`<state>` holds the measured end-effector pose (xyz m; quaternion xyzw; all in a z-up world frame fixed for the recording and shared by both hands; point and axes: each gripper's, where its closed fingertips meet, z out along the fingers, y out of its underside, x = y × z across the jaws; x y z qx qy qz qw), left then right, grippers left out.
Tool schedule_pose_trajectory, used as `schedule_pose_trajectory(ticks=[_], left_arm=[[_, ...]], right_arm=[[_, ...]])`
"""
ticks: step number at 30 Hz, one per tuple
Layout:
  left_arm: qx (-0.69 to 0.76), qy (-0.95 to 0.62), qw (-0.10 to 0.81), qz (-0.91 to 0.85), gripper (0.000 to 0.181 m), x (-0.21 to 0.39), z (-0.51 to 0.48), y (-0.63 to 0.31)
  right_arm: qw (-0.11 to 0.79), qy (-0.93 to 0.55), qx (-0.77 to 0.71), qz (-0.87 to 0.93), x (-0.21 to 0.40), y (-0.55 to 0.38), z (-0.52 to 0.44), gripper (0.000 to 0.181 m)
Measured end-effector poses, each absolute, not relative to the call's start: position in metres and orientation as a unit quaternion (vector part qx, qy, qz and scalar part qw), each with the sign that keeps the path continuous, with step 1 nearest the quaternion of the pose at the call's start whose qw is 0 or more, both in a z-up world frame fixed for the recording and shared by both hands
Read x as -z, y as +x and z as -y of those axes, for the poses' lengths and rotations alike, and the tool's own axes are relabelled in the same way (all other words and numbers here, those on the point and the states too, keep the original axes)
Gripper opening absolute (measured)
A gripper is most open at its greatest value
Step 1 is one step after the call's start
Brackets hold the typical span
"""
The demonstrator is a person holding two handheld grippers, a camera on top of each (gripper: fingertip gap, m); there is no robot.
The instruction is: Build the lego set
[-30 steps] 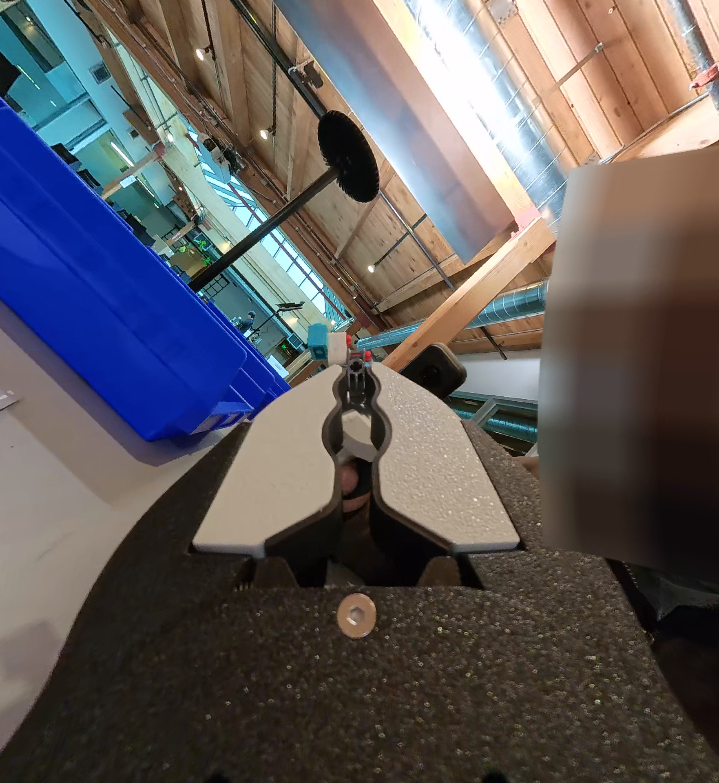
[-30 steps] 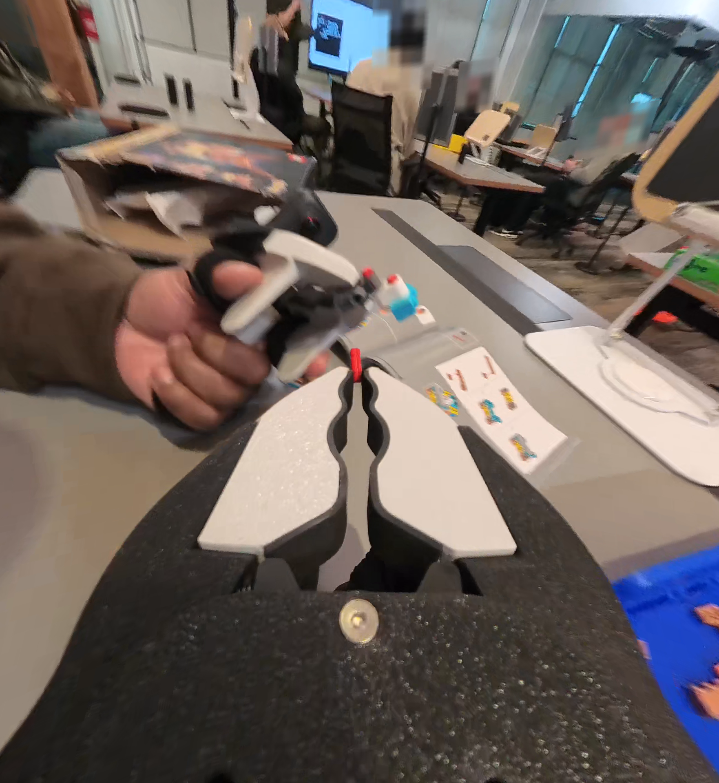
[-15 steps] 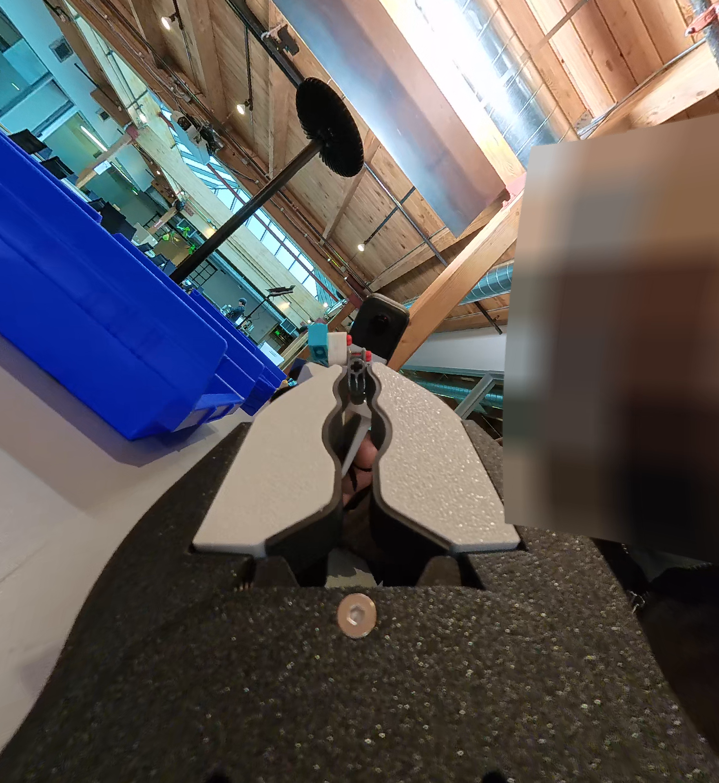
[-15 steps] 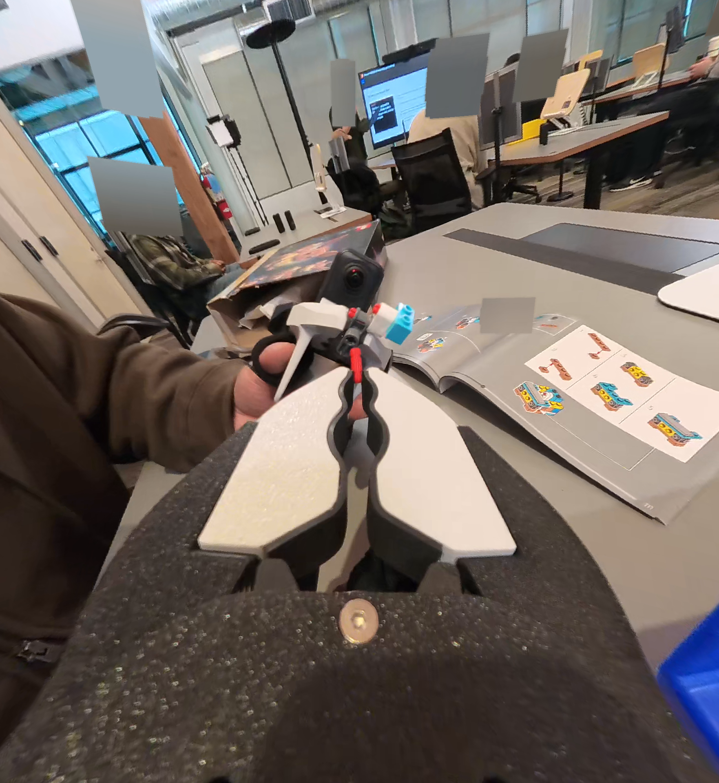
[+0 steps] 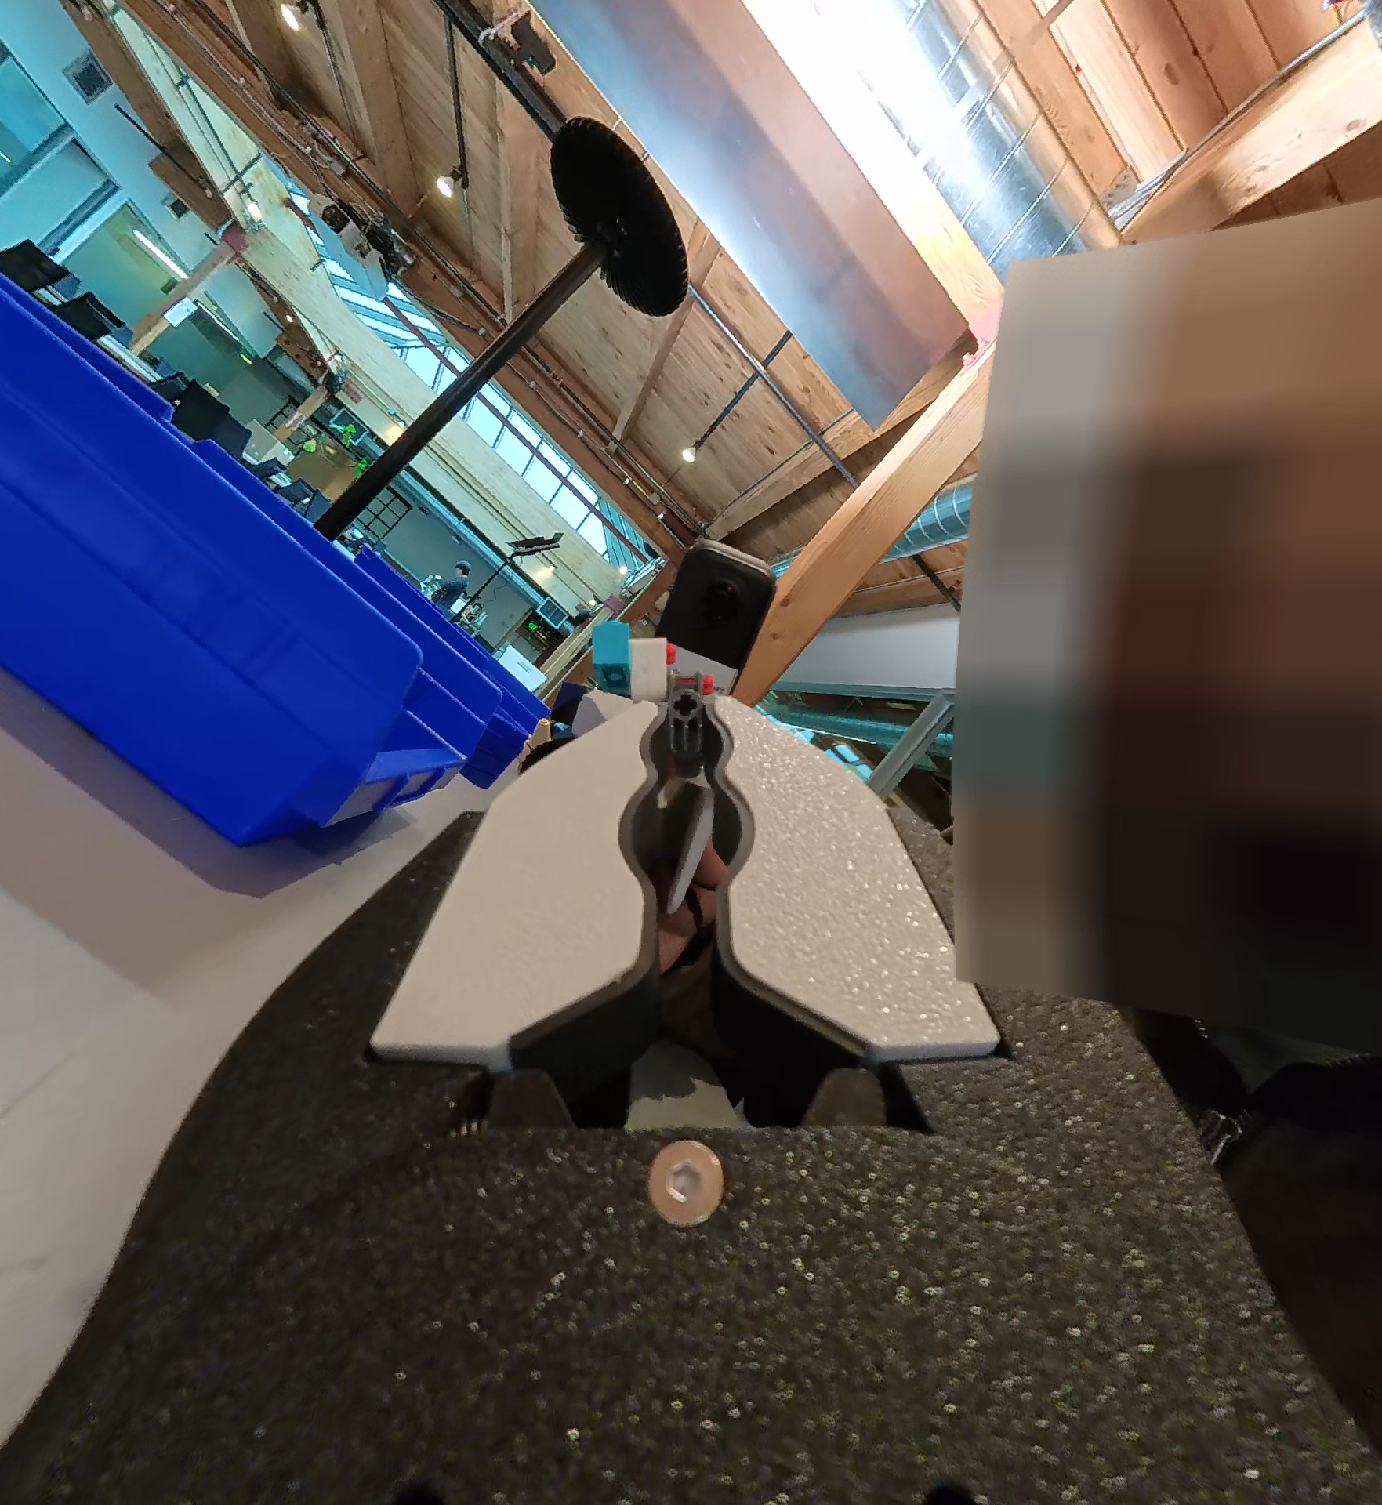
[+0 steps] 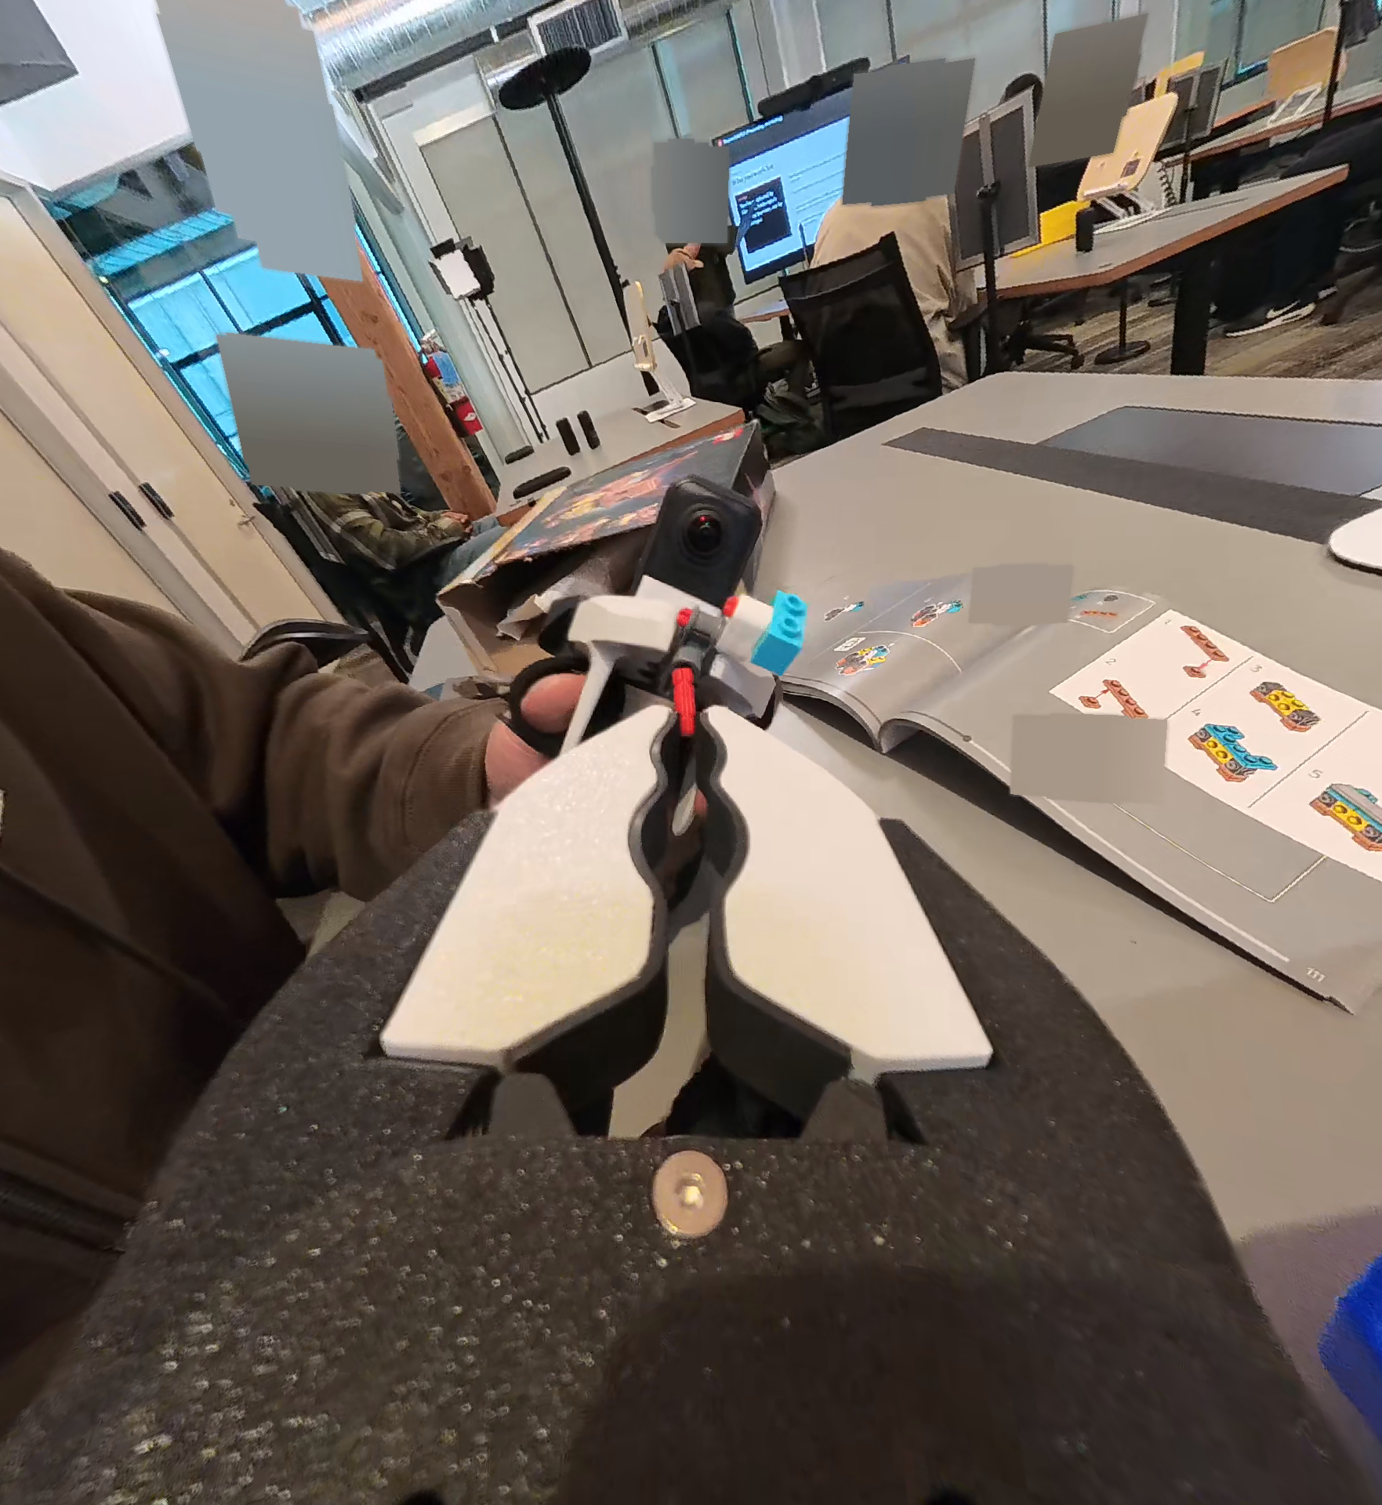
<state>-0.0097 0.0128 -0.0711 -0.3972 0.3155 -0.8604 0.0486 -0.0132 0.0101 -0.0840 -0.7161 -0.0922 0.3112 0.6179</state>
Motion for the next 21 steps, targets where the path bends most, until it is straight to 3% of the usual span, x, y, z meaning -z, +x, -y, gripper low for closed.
schedule_pose_trajectory(ticks=[11,21], left_arm=[[0.822,-0.403,0.123,-0.383,0.007,0.075,-0.009,-0.008],[0.783,-0.398,0.161,-0.450,0.008,0.081,-0.003,-0.007]], right_arm=[[0.599,-0.740,-0.288,0.103,0.088,-0.012,-0.009,0.003],[0.551,-0.745,-0.365,0.088,0.094,-0.012,-0.003,0.003]])
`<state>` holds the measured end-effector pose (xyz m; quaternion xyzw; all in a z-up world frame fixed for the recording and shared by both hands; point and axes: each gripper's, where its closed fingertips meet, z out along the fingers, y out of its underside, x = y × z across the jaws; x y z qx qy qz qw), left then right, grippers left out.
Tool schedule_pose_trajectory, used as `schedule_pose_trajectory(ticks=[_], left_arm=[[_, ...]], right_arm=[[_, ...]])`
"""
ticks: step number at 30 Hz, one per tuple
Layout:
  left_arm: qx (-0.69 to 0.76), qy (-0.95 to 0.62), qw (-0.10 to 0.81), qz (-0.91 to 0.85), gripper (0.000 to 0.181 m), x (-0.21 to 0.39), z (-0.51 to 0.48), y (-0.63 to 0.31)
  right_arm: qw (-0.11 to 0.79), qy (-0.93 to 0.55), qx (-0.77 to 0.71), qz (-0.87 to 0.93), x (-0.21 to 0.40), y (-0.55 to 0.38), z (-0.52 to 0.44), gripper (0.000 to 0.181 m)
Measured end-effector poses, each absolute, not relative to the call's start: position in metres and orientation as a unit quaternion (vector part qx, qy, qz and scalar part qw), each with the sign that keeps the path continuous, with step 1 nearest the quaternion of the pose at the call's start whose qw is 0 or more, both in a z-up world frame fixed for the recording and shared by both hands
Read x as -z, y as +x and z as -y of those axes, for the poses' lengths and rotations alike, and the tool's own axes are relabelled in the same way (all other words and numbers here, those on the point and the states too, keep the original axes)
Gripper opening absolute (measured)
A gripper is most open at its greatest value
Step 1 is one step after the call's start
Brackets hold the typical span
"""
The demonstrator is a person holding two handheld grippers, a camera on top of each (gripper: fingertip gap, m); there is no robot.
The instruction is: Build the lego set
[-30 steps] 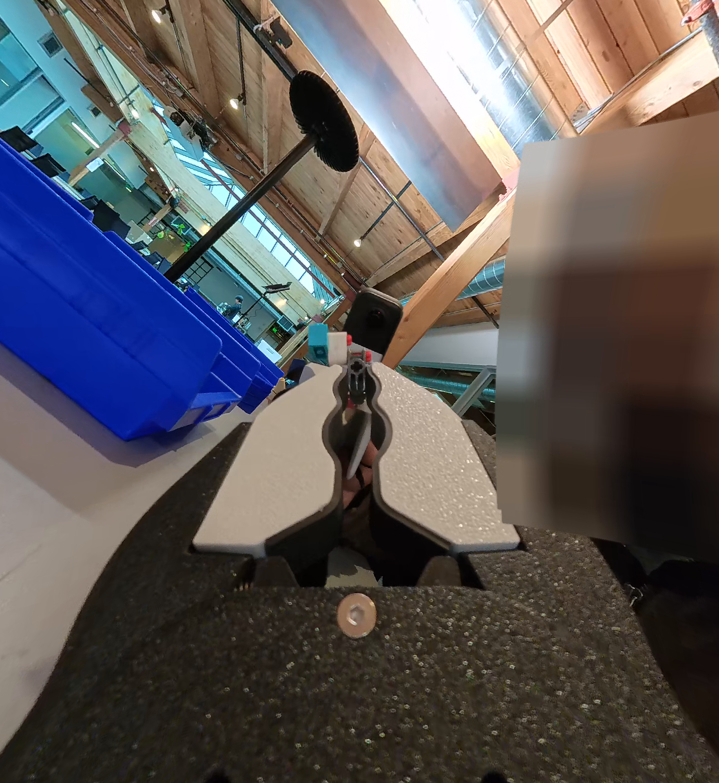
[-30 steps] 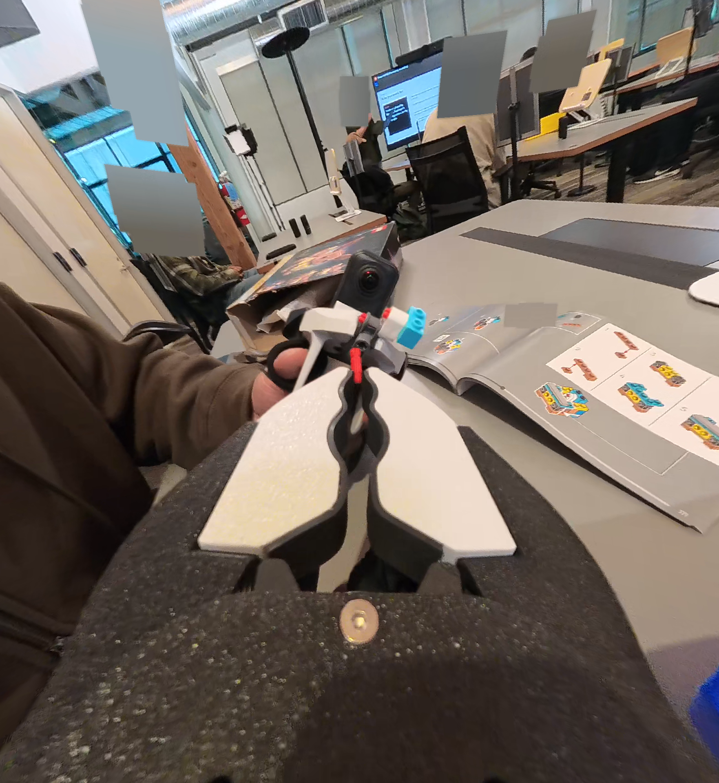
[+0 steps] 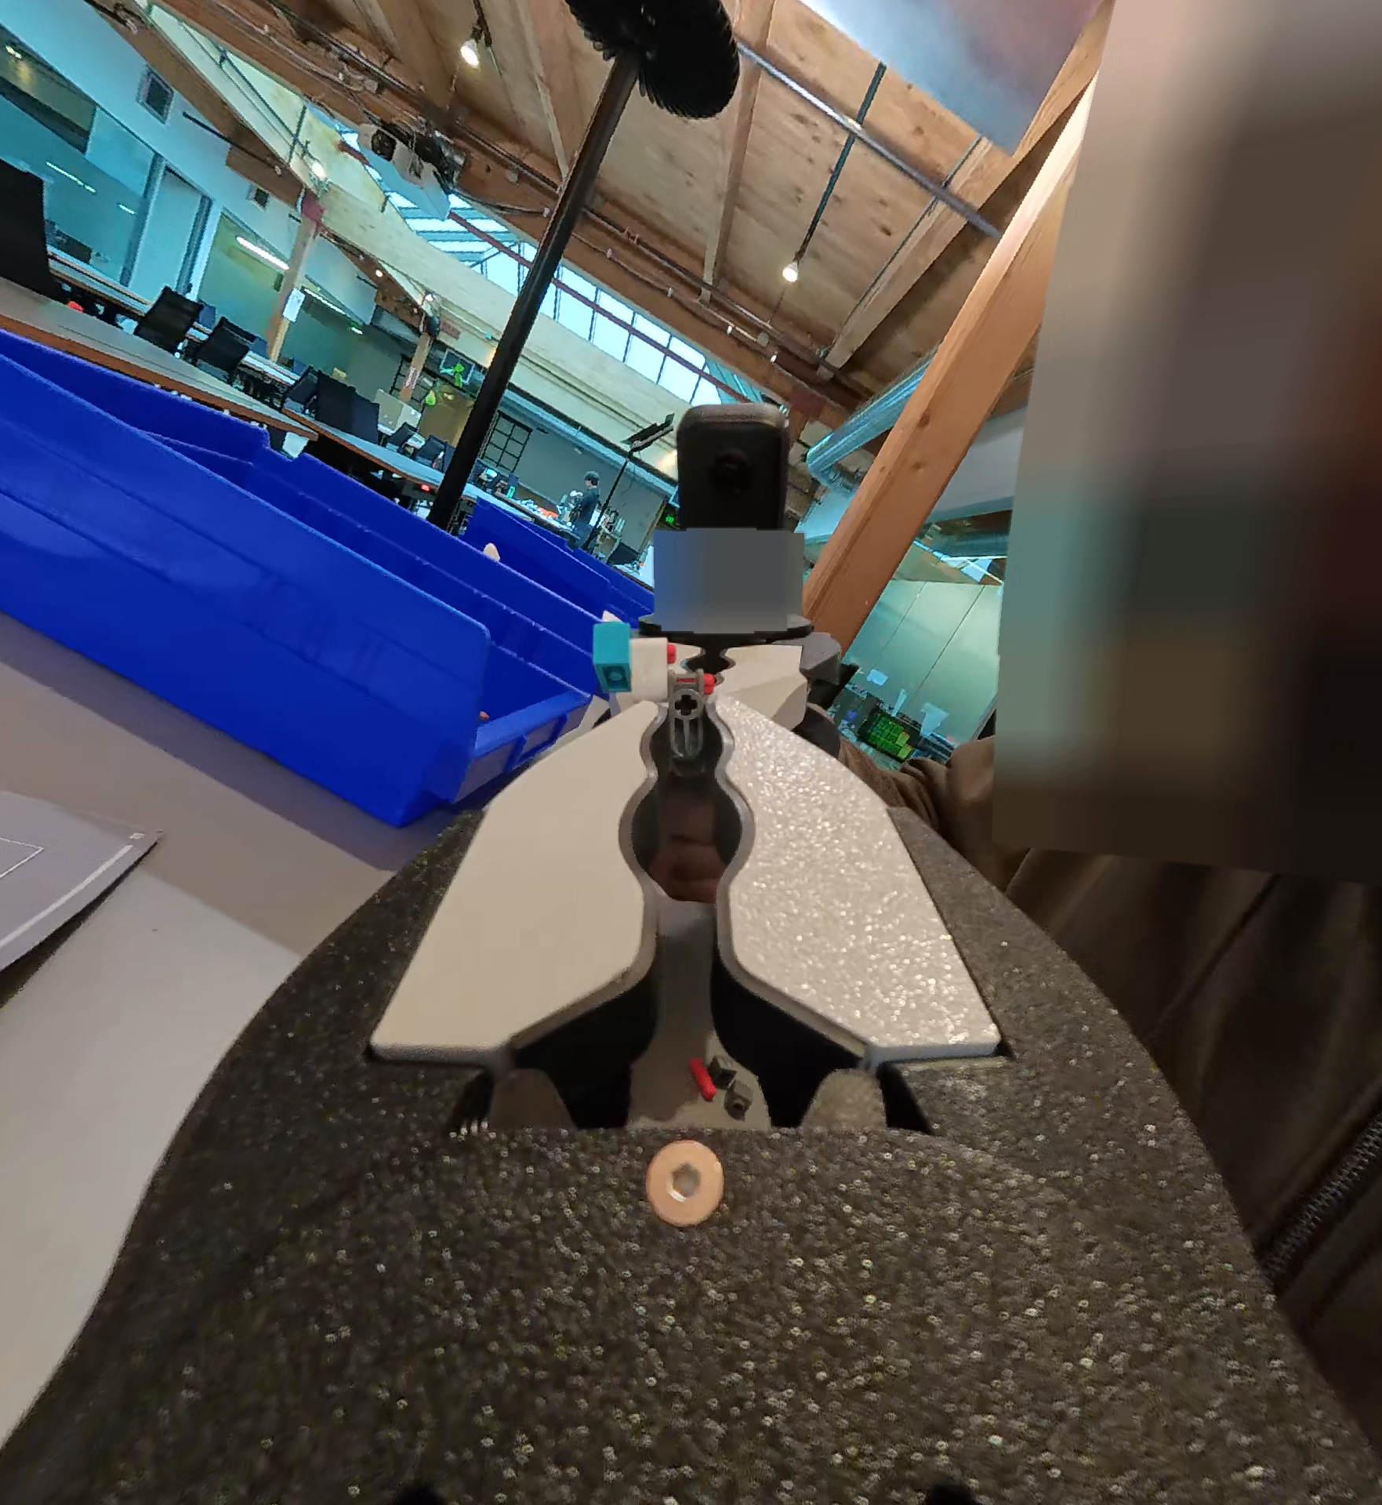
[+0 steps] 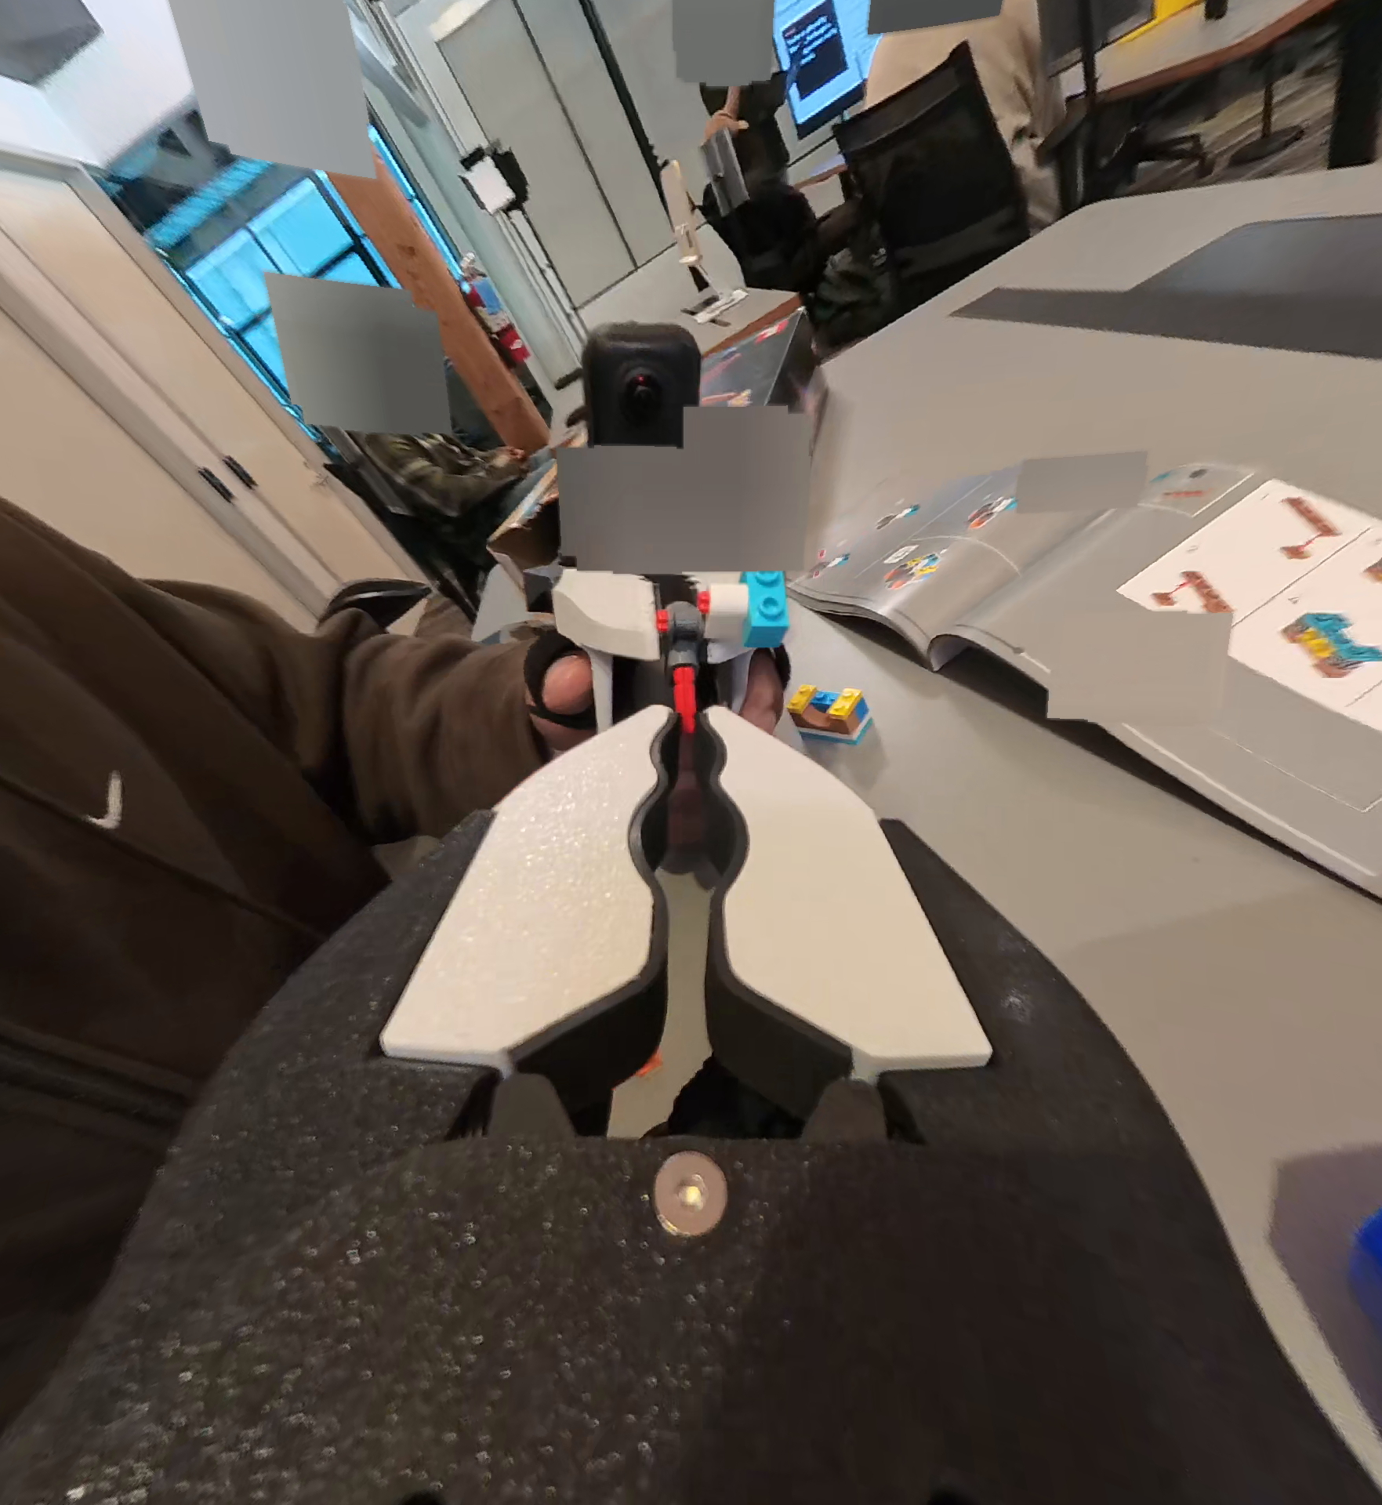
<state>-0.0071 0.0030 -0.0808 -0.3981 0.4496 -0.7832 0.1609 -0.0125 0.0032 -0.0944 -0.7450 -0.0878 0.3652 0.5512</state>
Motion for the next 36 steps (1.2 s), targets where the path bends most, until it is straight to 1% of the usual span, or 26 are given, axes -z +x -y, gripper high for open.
schedule_pose_trajectory(ticks=[8,14,25,30,36], left_arm=[[0.778,-0.422,0.148,-0.441,0.008,0.083,-0.006,-0.005],[0.788,-0.464,0.104,-0.392,0.007,0.089,-0.013,0.001],[0.772,-0.522,0.080,-0.355,0.007,0.100,-0.019,0.007],[0.761,-0.542,0.088,-0.346,0.007,0.104,-0.023,0.009],[0.749,-0.554,0.126,-0.340,0.007,0.106,-0.026,0.010]], right_arm=[[0.584,-0.768,-0.218,0.144,0.099,-0.007,-0.008,0.003],[0.609,-0.764,-0.126,0.172,0.099,-0.002,-0.010,0.003],[0.622,-0.741,0.074,0.241,0.110,0.006,-0.018,0.003],[0.614,-0.734,0.131,0.259,0.112,0.008,-0.021,0.003],[0.598,-0.740,0.181,0.250,0.115,0.010,-0.025,0.003]])
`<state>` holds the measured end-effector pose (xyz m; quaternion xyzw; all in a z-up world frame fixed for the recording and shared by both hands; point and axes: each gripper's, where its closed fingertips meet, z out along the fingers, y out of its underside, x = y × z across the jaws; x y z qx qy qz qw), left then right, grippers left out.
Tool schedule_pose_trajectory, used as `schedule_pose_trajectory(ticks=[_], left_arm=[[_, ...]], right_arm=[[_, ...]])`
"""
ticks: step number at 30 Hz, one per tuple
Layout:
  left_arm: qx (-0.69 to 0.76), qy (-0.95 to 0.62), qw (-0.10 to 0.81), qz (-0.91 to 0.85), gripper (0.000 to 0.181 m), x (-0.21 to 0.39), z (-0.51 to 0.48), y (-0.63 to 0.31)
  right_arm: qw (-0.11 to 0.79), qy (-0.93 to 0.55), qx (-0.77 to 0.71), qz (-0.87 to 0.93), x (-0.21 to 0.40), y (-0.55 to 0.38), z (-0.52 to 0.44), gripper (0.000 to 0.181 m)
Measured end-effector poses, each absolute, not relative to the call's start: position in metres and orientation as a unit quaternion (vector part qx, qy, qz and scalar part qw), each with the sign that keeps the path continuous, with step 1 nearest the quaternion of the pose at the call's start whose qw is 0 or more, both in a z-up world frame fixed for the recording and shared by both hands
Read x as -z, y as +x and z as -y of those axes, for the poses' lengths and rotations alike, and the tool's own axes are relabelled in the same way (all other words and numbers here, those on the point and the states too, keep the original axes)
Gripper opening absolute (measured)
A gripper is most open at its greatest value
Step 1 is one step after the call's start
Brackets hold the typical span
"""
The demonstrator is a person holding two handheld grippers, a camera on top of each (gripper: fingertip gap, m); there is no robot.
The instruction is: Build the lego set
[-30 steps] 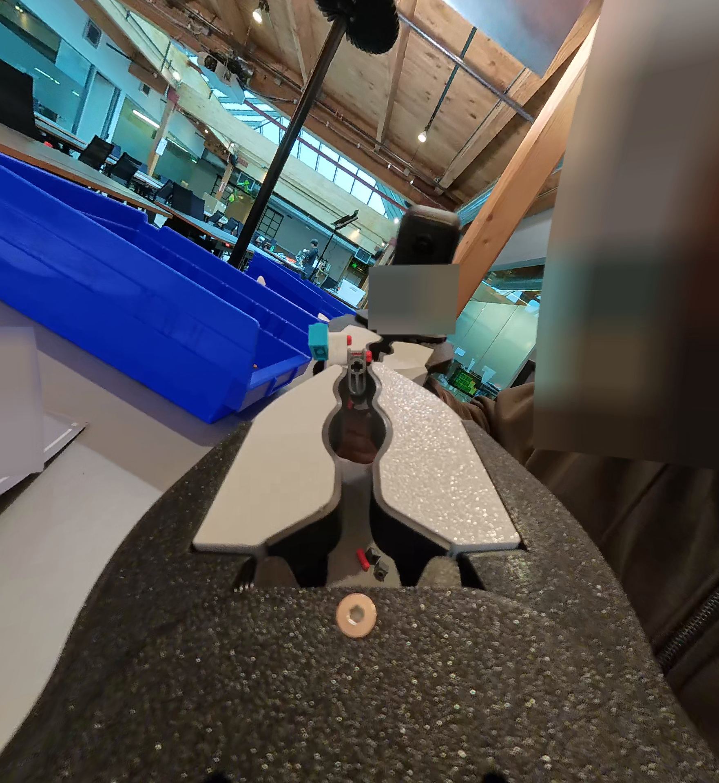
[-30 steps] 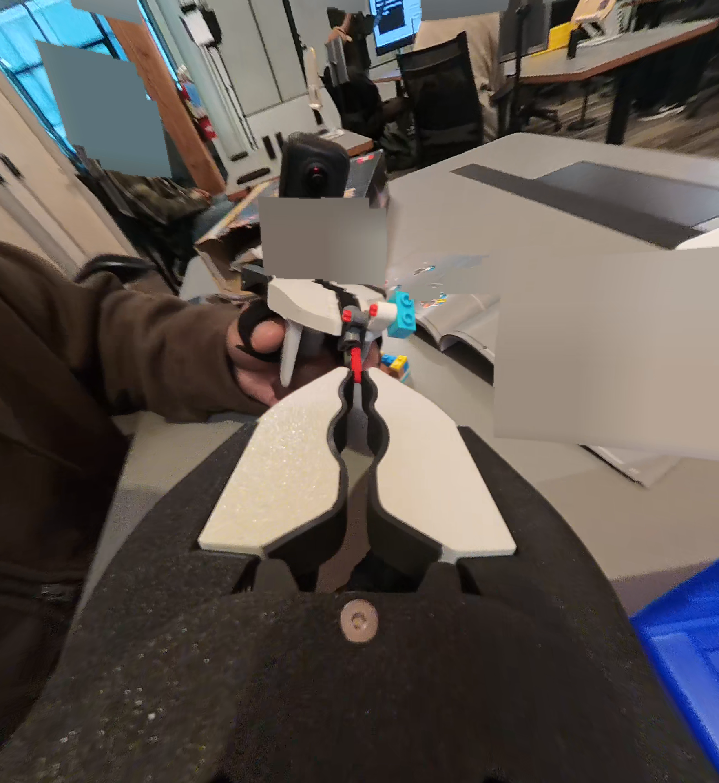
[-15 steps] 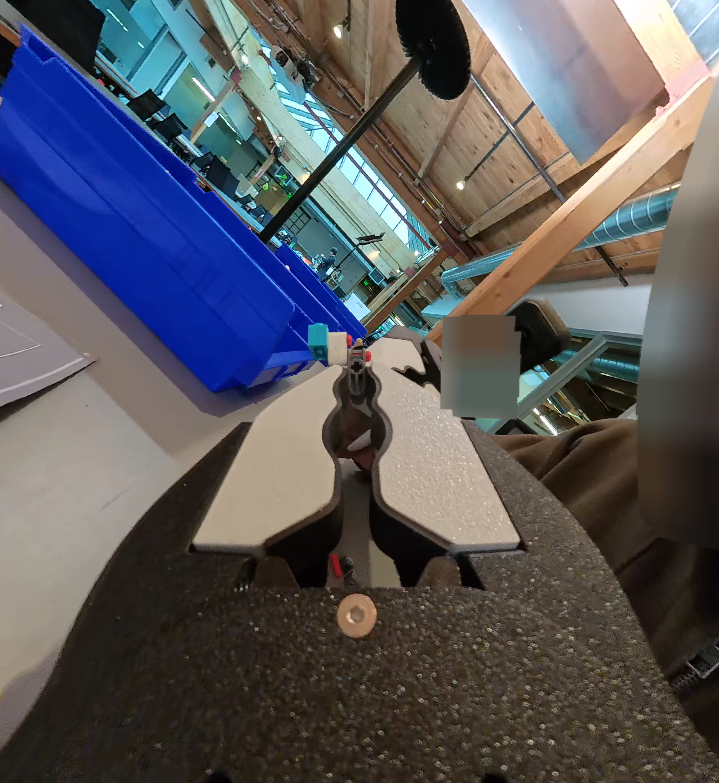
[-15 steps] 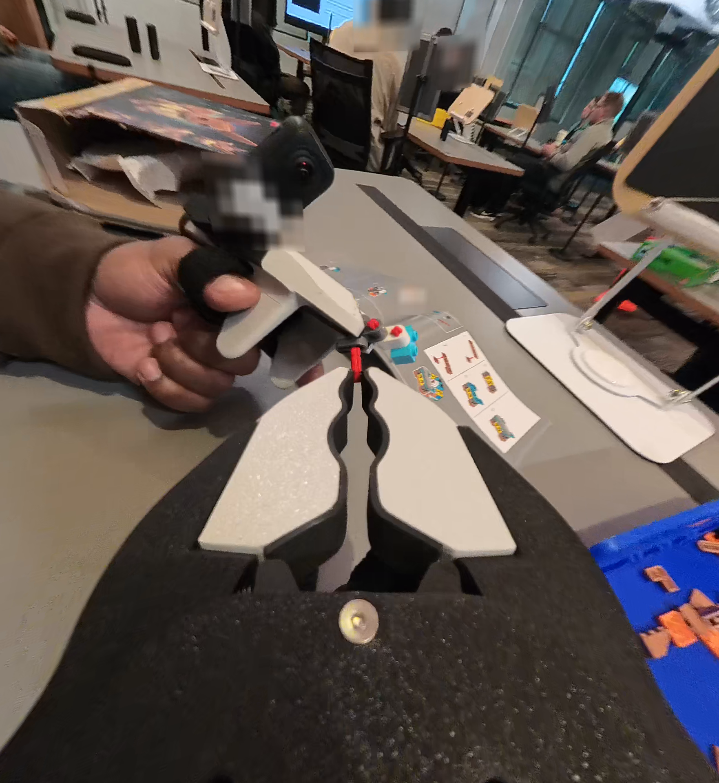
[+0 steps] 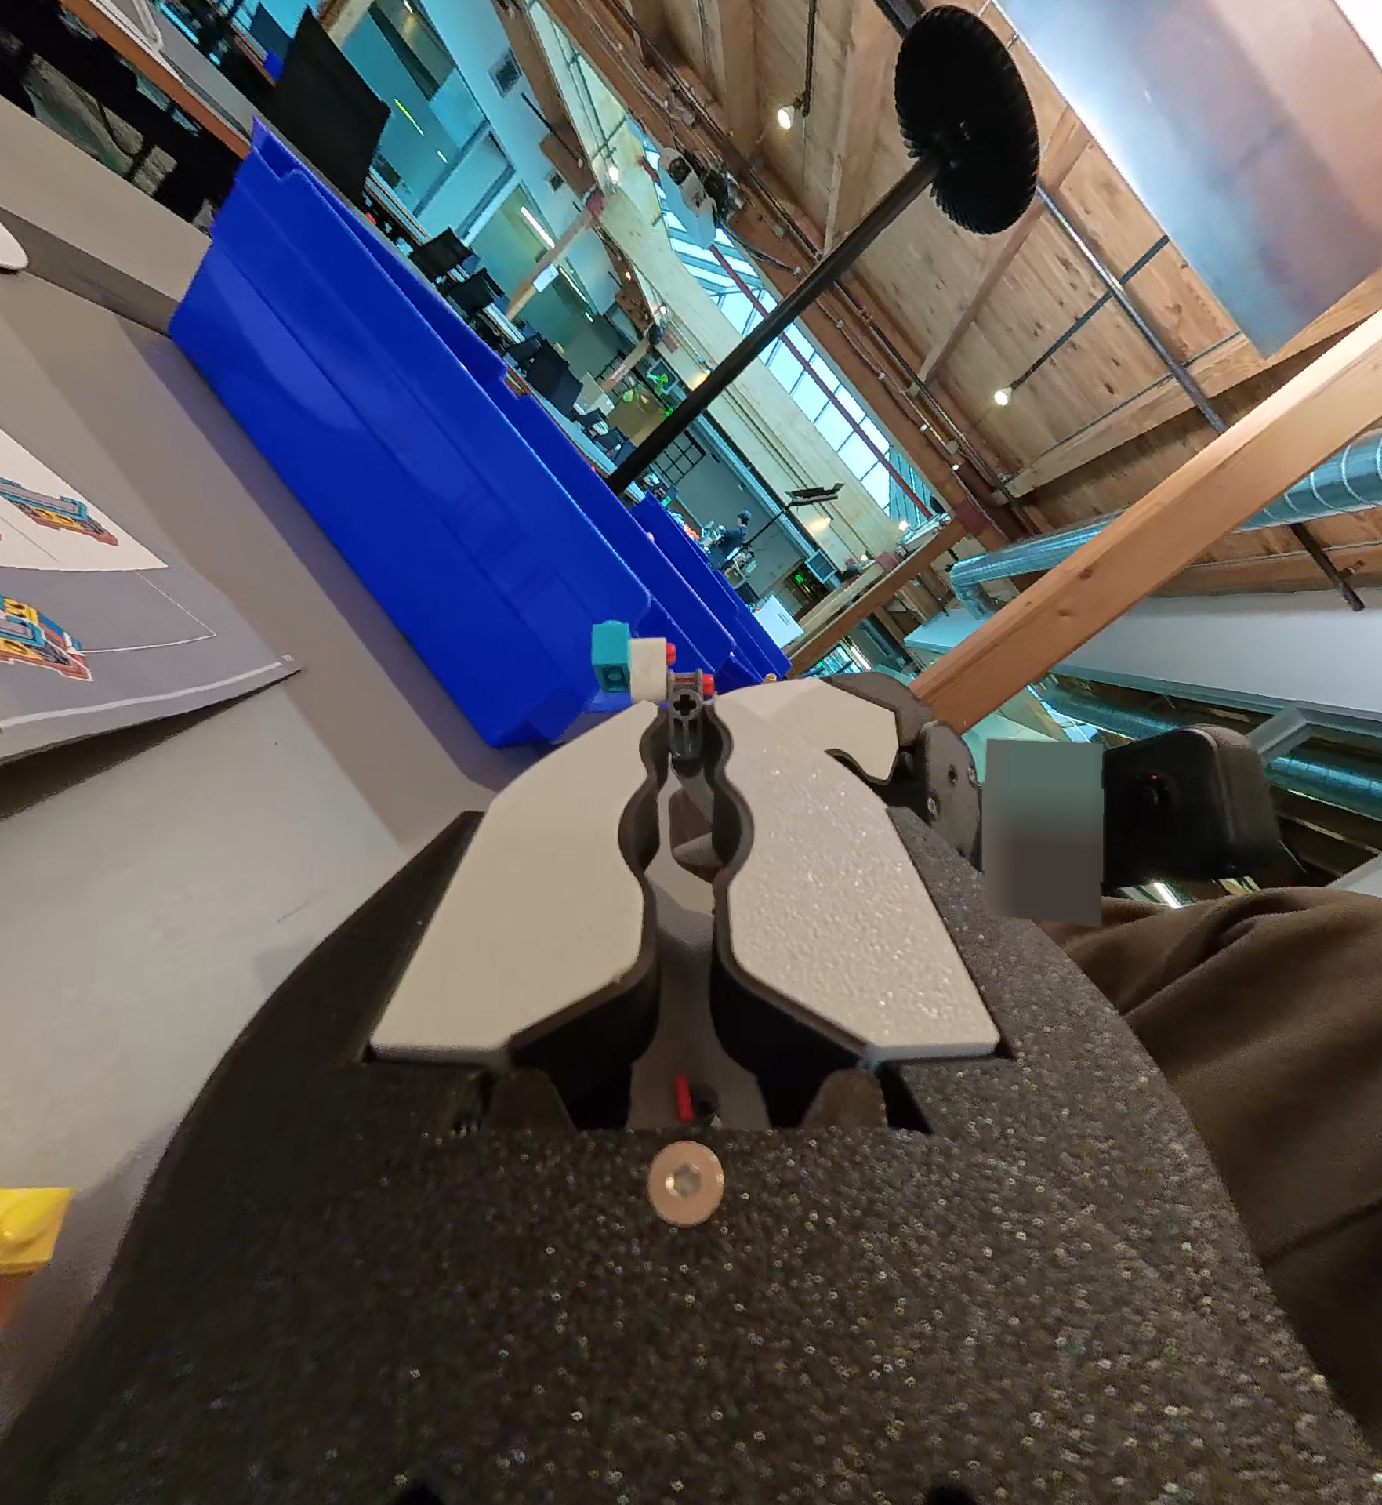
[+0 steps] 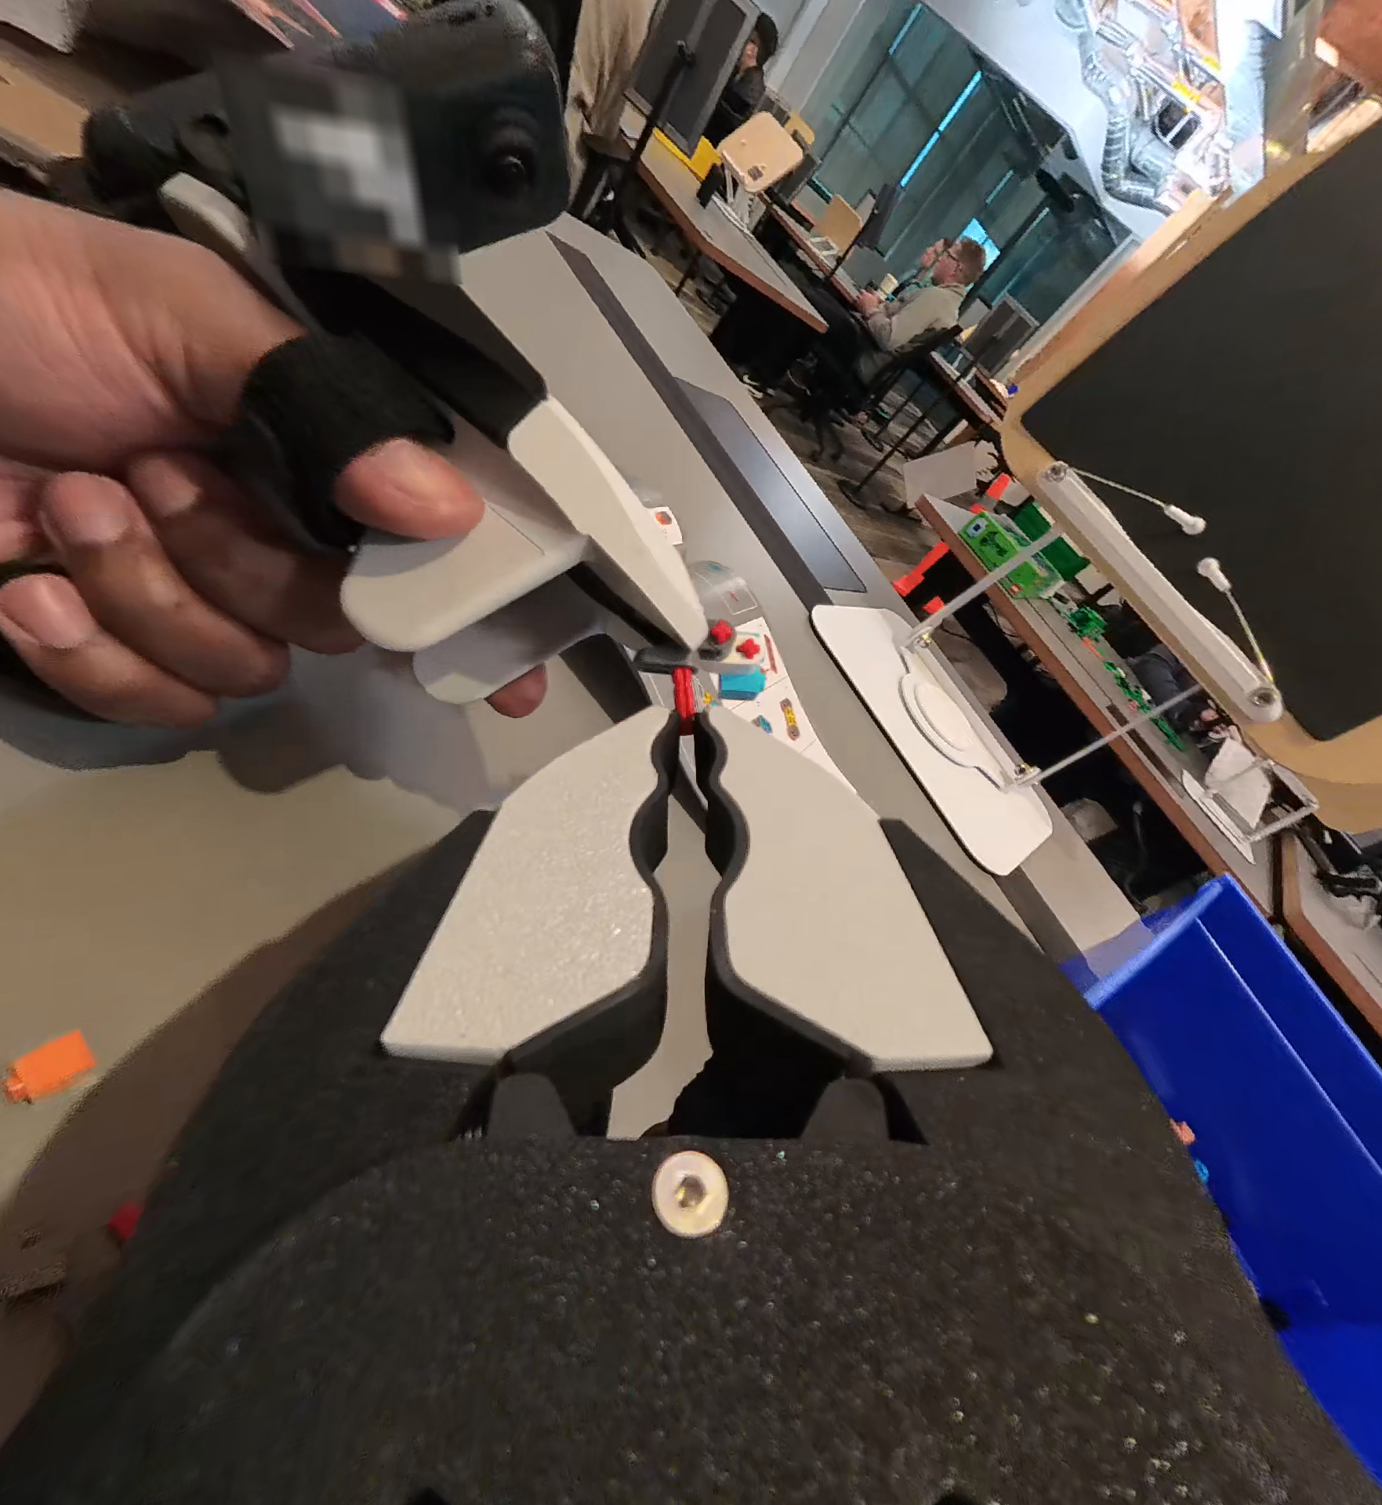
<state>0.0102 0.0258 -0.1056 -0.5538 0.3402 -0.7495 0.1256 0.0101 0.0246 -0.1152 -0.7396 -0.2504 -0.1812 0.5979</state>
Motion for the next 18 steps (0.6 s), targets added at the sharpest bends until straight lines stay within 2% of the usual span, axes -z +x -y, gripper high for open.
schedule_pose_trajectory(ticks=[9,18], left_arm=[[0.753,-0.547,0.140,-0.338,0.008,0.1031,-0.0256,0.0100],[0.736,-0.511,0.158,-0.415,0.008,0.1032,-0.0178,0.0084]], right_arm=[[0.594,-0.745,0.187,0.239,0.1137,0.0089,-0.0238,0.003],[0.594,-0.781,-0.008,0.193,0.1115,0.0063,-0.0170,0.003]])
